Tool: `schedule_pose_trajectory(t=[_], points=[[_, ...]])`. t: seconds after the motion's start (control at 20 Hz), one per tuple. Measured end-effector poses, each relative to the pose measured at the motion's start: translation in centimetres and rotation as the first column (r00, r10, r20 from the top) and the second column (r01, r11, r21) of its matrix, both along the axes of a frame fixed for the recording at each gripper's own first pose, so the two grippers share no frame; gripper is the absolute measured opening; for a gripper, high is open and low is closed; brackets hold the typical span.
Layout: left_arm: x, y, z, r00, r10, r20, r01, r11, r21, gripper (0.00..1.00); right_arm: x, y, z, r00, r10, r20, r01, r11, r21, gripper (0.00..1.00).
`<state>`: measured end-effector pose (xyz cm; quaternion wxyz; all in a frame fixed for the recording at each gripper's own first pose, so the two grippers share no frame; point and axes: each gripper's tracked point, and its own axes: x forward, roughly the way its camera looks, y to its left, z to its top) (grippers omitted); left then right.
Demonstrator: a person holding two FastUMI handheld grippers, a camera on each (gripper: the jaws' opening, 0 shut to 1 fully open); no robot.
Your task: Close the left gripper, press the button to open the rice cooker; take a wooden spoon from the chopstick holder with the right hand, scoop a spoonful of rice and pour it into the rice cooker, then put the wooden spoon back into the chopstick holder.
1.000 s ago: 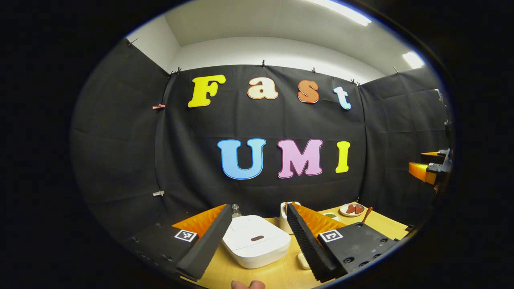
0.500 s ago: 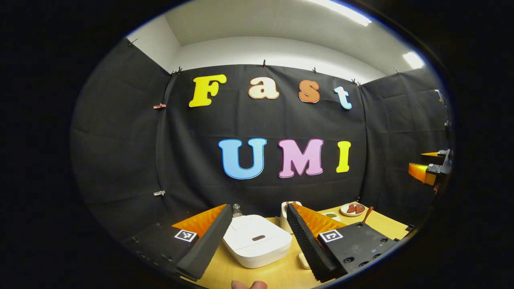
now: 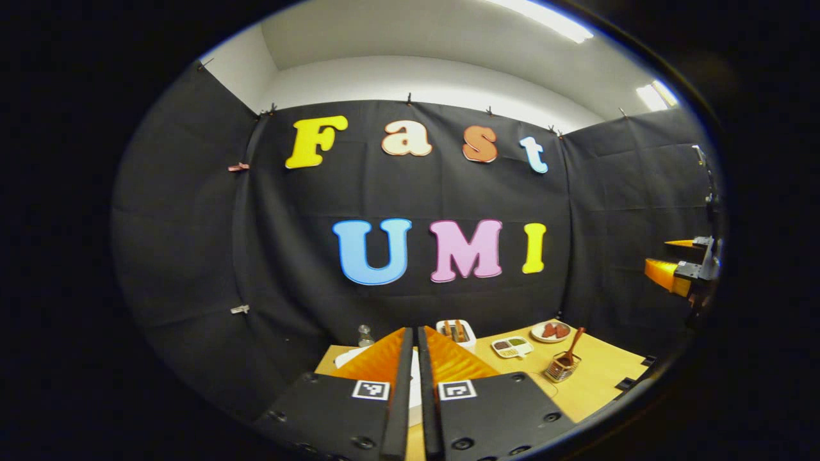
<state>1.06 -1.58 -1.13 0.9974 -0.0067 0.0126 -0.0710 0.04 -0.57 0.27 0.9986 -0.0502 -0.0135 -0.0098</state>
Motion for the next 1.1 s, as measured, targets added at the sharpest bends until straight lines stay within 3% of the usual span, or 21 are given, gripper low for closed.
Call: schedule_pose_trajectory(t=[0.05, 0.15, 0.5, 0.75, 1.1], points=[[0.2, -0.6, -0.3, 0.998, -0.056, -0.015, 0.056, 0.998, -0.013, 0.08, 0.0, -0.4, 0.3, 1.0, -0.008, 0.008, 0.008, 1.0, -0.001, 0.97], [1.7, -0.8, -1.4, 0.989, -0.135, -0.055, 0.135, 0.991, -0.016, 0.07, 0.2, -0.9, 0.7, 1.0, -0.018, 0.016, 0.018, 1.0, 0.0, 0.97], [10.4, 1.7, -6.1, 0.937, -0.23, -0.263, 0.242, 0.97, 0.017, 0.06, -0.3, -3.5, -0.5, 0.998, -0.068, -0.003, 0.068, 0.998, -0.017, 0.97], [16.2, 2.5, -12.2, 0.87, -0.255, -0.422, 0.267, 0.963, -0.031, 0.06, -0.3, -6.3, -0.9, 0.991, -0.132, -0.019, 0.133, 0.991, 0.005, 0.97], [20.2, 2.9, -21.1, 0.733, -0.298, -0.611, 0.33, 0.942, -0.064, 0.06, -0.5, -8.2, -2.5, 0.974, -0.218, -0.06, 0.219, 0.976, 0.009, 0.97]])
